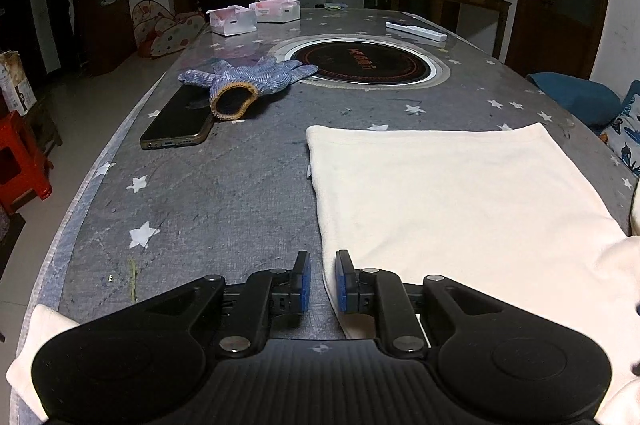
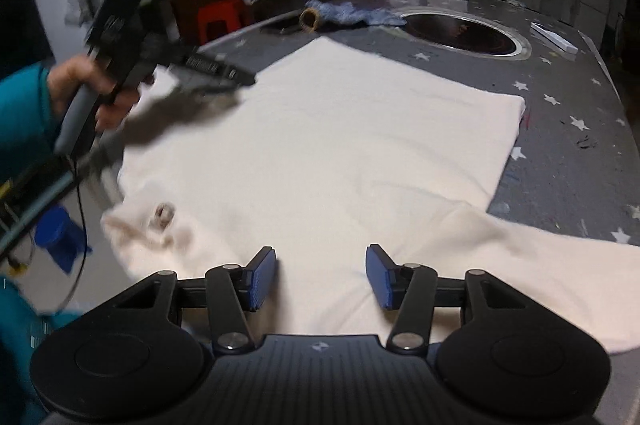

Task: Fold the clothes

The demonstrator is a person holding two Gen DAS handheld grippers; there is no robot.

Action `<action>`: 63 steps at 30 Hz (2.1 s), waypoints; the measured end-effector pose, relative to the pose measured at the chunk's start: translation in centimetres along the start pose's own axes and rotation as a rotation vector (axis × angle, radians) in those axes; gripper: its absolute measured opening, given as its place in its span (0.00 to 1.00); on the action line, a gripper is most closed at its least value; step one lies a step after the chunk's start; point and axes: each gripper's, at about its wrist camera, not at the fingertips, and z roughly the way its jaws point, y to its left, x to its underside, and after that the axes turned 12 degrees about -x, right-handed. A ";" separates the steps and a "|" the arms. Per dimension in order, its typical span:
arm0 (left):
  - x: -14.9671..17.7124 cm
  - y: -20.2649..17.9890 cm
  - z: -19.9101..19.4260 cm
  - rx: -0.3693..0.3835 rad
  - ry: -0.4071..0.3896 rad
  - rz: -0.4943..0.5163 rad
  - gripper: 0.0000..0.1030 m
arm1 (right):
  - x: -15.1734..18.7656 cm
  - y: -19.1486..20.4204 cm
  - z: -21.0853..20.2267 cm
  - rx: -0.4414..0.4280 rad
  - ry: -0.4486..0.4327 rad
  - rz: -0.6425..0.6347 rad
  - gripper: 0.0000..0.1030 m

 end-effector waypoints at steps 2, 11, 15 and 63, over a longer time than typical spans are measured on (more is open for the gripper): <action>0.0 -0.1 0.0 -0.001 -0.001 0.001 0.16 | 0.3 0.3 -0.6 -0.005 0.017 0.003 0.49; 0.2 -0.1 0.0 -0.002 -0.001 -0.001 0.16 | -2.1 -2.0 0.2 0.085 -0.071 0.025 0.49; 0.2 0.0 0.1 0.003 -0.003 0.000 0.17 | -0.4 -2.5 -0.2 0.116 -0.047 0.047 0.49; -1.3 -9.2 -0.7 0.108 -0.025 0.177 0.28 | 10.8 -16.6 -12.9 0.628 -0.418 0.602 0.04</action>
